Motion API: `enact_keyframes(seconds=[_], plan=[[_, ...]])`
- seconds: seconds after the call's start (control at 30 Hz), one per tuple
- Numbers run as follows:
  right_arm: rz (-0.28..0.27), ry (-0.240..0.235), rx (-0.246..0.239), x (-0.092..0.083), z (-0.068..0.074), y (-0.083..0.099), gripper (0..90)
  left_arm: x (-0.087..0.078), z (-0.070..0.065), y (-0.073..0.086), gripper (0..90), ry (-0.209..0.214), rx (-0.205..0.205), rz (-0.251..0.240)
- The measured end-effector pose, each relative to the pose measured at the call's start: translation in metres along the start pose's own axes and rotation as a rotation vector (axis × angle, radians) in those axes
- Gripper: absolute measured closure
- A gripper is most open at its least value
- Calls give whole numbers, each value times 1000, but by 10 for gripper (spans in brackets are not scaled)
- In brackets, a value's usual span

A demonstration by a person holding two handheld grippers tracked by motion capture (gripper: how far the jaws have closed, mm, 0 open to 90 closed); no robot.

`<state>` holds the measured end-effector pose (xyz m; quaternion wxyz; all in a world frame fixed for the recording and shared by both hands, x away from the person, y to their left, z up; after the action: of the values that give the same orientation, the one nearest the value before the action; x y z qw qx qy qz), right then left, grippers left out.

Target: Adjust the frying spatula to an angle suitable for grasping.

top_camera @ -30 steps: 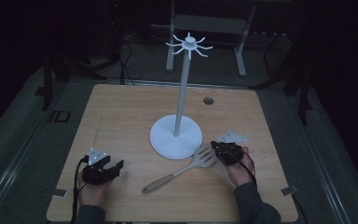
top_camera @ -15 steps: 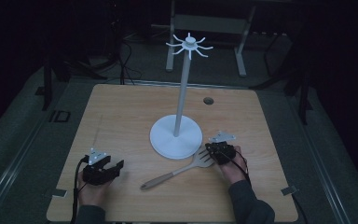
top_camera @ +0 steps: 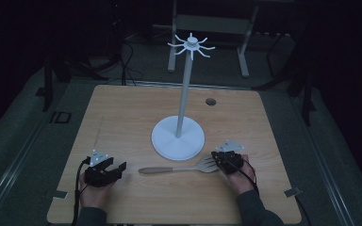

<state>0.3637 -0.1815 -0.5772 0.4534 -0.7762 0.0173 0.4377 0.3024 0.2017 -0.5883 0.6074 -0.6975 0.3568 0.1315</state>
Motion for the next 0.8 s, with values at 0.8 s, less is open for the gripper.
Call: enact_keyframes(seconds=[0.8], plan=[[6, -67, -27, -30, 19, 23, 899, 1, -1, 1, 404, 1, 1, 12]])
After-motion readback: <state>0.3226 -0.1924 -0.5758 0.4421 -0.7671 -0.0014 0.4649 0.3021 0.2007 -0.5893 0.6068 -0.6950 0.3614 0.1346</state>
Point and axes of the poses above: each handheld gripper's, and its own axes: x roughly forward along the jaws, y roughly out of its underside, z roughly to its left, the point moved 6 cm from there along x, roughly forward along the jaws, and after that the axes turned 6 degrees about -x, right-handed, at the moved point
